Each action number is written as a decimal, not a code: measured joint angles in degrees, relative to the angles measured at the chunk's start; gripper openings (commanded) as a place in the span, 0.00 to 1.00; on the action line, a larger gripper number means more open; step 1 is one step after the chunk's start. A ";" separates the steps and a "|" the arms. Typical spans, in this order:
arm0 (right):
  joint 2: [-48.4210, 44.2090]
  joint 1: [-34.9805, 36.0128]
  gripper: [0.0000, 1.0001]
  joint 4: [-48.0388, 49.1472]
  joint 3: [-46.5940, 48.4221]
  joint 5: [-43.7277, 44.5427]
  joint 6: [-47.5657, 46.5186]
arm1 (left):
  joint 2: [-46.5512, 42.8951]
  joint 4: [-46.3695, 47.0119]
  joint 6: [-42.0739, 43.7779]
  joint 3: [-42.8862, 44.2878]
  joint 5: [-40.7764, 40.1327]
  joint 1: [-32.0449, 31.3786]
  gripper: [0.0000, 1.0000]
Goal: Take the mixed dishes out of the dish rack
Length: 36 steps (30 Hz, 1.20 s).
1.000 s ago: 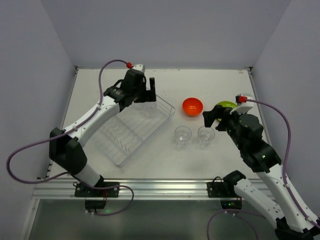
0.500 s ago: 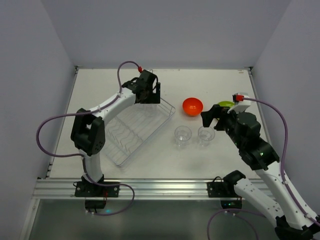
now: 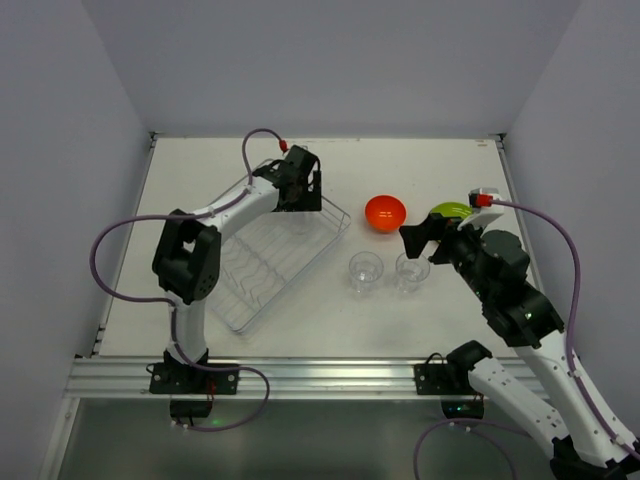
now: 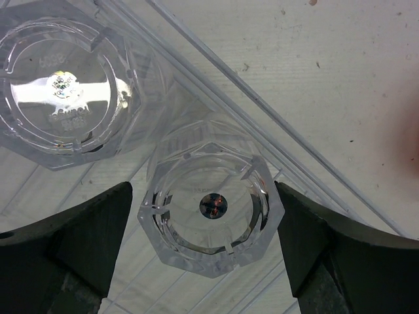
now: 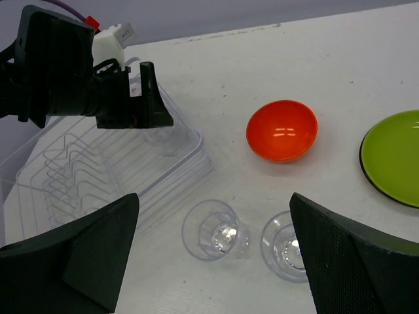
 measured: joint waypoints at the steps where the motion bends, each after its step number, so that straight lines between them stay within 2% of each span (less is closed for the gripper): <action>1: -0.02 0.00 0.99 0.00 0.00 -0.31 0.00 | 0.04 0.00 0.00 0.00 -0.20 0.00 0.84; 3: -0.07 0.00 0.99 0.07 0.00 -0.87 -0.02 | 0.04 0.13 -0.20 0.00 -0.48 -0.04 0.77; 4: -0.07 0.00 0.99 0.07 0.00 -0.92 -0.02 | 0.04 0.26 -0.24 0.00 -0.66 -0.13 0.68; 9: -0.07 0.00 0.99 0.09 0.00 -0.98 -0.02 | 0.04 0.61 -0.83 -0.02 -1.42 -0.98 0.46; 10: -0.07 0.00 0.99 0.09 0.00 -1.01 -0.02 | 0.02 0.70 -0.92 -0.09 -1.44 -1.16 0.35; 13: -0.07 0.00 0.99 0.11 0.00 -1.03 -0.02 | -0.31 0.96 -0.96 -0.55 -1.68 -1.84 0.20; 19: -0.07 0.00 0.99 0.26 0.00 -1.03 -0.02 | -3.74 0.85 -1.29 -3.61 -1.64 -2.97 0.09; 21: -0.07 0.00 0.99 0.37 0.00 -1.05 -0.02 | -5.70 0.85 -1.46 -4.57 -1.62 -3.32 0.00; 25: -0.04 0.00 0.99 0.44 0.00 -1.53 -0.04 | -11.72 1.03 -1.64 -7.02 -1.40 -4.07 0.00; 30: -0.15 0.00 0.99 1.46 -0.94 -4.72 -0.39 | -23.58 3.28 -2.49 -11.89 0.07 -5.81 0.00; 36: -0.22 0.00 0.99 3.04 -1.62 -15.65 -1.11 | -40.06 13.14 -2.78 -22.08 9.62 -6.80 0.00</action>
